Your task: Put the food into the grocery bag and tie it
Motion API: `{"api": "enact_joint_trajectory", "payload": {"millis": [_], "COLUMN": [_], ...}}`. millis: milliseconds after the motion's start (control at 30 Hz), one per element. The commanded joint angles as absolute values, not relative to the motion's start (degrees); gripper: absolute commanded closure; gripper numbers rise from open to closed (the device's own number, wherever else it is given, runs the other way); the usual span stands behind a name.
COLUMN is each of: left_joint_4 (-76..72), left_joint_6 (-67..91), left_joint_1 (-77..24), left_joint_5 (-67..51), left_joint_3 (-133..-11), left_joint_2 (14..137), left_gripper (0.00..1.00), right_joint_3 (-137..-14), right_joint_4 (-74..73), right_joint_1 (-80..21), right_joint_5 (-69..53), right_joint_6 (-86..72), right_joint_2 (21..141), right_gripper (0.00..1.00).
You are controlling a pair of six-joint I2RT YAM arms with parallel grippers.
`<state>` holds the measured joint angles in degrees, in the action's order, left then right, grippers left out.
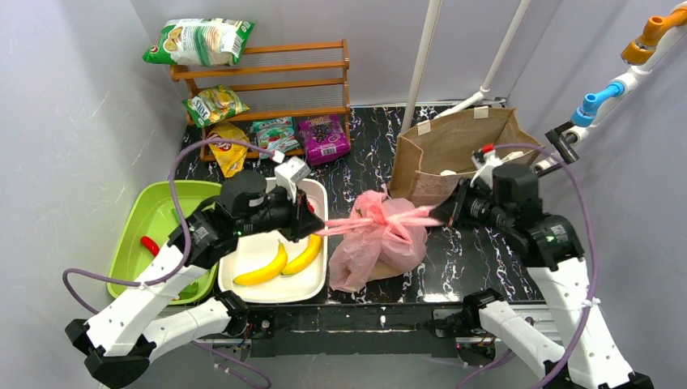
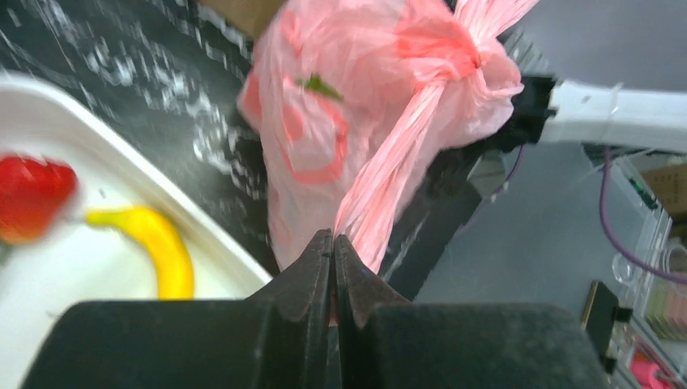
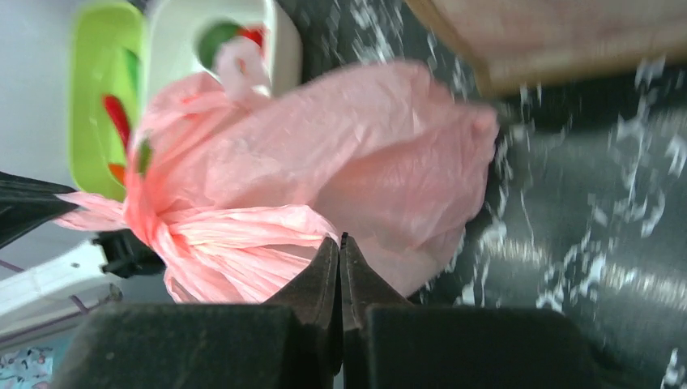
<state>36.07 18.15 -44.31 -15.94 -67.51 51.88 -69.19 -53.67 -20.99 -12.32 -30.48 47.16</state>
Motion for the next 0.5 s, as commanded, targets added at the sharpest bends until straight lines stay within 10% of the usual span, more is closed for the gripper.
{"api": "enact_joint_trajectory", "payload": {"millis": [0, 300, 467], "left_joint_4": [32.5, 30.3, 33.6], "left_joint_6": [21.2, 22.9, 21.5], "left_joint_1": [-43.9, -43.9, -43.9], "left_joint_5": [-17.6, -19.3, -18.1], "left_joint_3": [-53.9, -47.9, -52.7], "left_joint_2": [48.3, 47.9, 48.9], "left_gripper": [1.00, 1.00, 1.00], "right_joint_3": [-56.0, -54.9, -61.1], "right_joint_4": [-56.6, -56.1, -57.0], "right_joint_1": [-20.5, -20.6, -20.6], "right_joint_5": [-9.5, -9.0, -10.6], "right_joint_6": [-31.5, -29.8, -29.1], "right_joint_2": [46.1, 47.1, 48.0], "right_gripper": [0.99, 0.98, 0.73]}}
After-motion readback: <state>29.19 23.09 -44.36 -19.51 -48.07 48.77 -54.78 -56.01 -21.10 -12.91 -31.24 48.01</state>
